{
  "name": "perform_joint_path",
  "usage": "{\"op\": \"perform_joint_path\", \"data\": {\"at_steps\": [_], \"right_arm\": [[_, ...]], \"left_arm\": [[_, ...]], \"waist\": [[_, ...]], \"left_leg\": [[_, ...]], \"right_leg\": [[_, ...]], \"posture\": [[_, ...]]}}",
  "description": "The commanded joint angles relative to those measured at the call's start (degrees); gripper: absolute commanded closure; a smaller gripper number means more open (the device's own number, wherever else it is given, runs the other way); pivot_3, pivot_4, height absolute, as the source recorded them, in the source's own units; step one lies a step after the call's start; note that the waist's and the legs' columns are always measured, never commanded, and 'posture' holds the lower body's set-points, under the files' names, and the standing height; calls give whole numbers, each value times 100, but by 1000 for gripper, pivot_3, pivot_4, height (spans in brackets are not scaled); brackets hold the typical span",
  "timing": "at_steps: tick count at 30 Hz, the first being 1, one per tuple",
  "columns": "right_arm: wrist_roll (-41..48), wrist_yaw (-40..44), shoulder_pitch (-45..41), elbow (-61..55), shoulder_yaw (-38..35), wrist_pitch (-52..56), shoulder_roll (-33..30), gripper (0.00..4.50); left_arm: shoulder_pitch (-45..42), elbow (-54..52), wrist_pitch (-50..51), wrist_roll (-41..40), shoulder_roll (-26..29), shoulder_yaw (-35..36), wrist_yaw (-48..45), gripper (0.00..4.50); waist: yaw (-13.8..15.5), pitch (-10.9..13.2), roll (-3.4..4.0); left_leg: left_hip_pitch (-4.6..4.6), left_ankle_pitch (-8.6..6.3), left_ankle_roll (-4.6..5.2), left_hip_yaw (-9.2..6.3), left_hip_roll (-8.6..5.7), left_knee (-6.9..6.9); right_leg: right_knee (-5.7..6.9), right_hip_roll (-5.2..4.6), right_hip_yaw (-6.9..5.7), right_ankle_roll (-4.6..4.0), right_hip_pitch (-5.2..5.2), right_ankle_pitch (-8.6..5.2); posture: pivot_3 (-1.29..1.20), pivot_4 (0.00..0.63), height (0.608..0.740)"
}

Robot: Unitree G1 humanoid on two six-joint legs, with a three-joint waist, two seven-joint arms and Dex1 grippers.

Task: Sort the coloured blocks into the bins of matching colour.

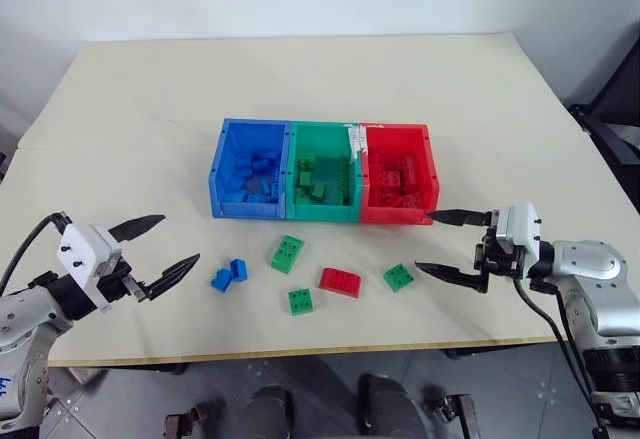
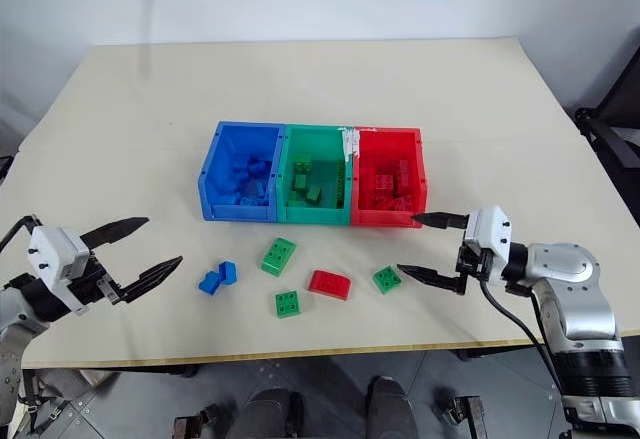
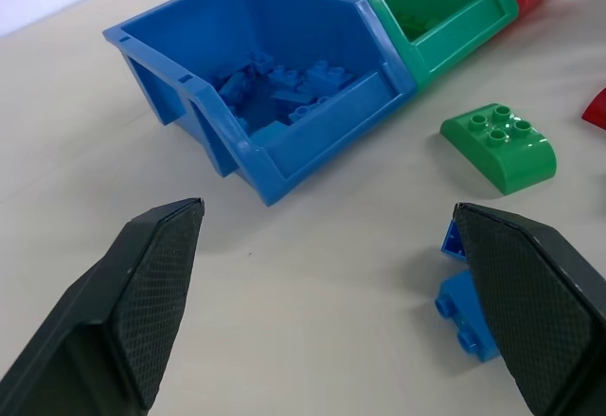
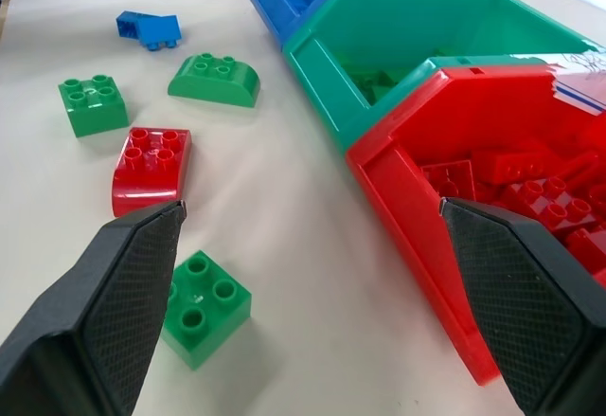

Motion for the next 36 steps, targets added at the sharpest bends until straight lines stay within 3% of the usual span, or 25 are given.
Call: {"op": "perform_joint_path", "data": {"at_steps": [1,6,10,14,22,31,36], "right_arm": [[13,-56,37,-170,-65,-129,41,0],[61,71,563,-160,-537,-180,-339,0],[-29,327,1013,176,-900,-486,-735,0],[-165,706,1074,481,-801,-817,-973,0],[-546,1380,-179,822,463,-681,-761,0],[-1218,2025,-1894,2543,1861,-1310,45,0],[-1086,2025,-2073,2784,2273,-1544,32,1225]], "left_arm": [[-23,-49,-92,29,55,55,-12,22],[-47,-583,344,-508,24,-362,-322,22],[-157,-1031,374,-400,23,-1102,-591,22],[-469,-1244,447,-384,-134,-1786,-649,22],[-184,-1156,527,-522,139,-1785,-1115,22],[522,-1247,364,-580,266,-1176,-1303,22],[552,-1277,266,-534,194,-1127,-1171,0]], "waist": [[1,0,0],[90,0,0],[171,0,1],[161,0,1],[-7,2,6],[8,4,10],[48,4,10]], "left_leg": [[0,0,0,0,0,0],[-1,-1,2,-2,1,0],[-1,-8,15,3,-3,8],[10,-9,17,22,-10,10],[19,-7,0,63,17,17],[6,-7,-1,43,15,17],[0,-8,1,10,4,18]], "right_leg": [[0,0,0,0,0,0],[0,-2,-1,0,2,0],[-1,-15,0,1,6,1],[-12,-7,-3,7,22,4],[-8,22,2,6,20,3],[-6,18,0,3,7,2],[-7,9,-2,2,7,2]], "posture": [[0,150,740],[0,150,740],[0,150,740],[0,150,740],[0,150,740],[0,150,740],[0,150,740]]}}
